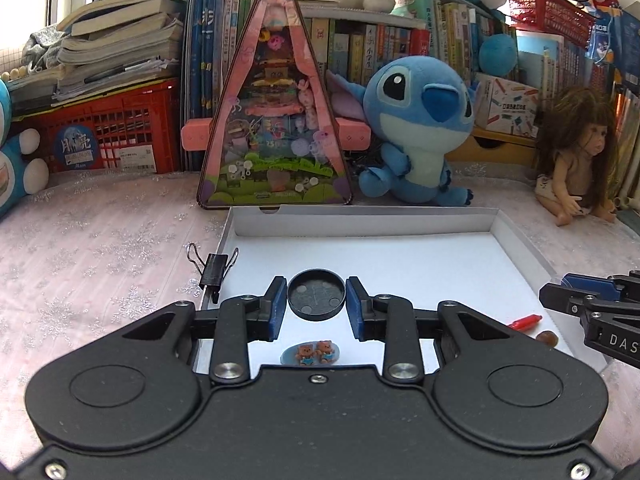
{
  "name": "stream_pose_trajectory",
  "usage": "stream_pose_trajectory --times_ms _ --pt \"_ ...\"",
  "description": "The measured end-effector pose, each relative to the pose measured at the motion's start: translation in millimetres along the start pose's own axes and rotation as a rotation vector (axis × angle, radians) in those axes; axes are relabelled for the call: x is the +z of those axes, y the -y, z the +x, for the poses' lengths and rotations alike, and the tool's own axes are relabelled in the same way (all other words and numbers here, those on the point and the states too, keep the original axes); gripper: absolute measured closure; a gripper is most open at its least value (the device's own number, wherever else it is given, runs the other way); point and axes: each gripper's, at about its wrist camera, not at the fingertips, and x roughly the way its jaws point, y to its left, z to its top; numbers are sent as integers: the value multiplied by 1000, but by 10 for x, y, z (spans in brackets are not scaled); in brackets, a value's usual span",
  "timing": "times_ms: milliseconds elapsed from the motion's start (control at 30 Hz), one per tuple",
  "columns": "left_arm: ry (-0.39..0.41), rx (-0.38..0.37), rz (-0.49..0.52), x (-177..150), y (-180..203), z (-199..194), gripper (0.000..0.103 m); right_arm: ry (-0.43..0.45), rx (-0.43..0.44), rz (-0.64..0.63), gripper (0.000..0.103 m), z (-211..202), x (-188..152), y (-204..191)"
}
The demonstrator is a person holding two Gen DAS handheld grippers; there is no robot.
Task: Organize rigid objects
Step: 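Carry the lid and clear dome over the white tray with both tools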
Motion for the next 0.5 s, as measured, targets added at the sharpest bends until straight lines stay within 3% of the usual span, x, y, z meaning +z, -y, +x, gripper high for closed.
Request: stream_pose_trajectory --times_ms 500 --pt "-44 25 -1 -19 16 317 73 -74 -10 41 69 392 33 -11"
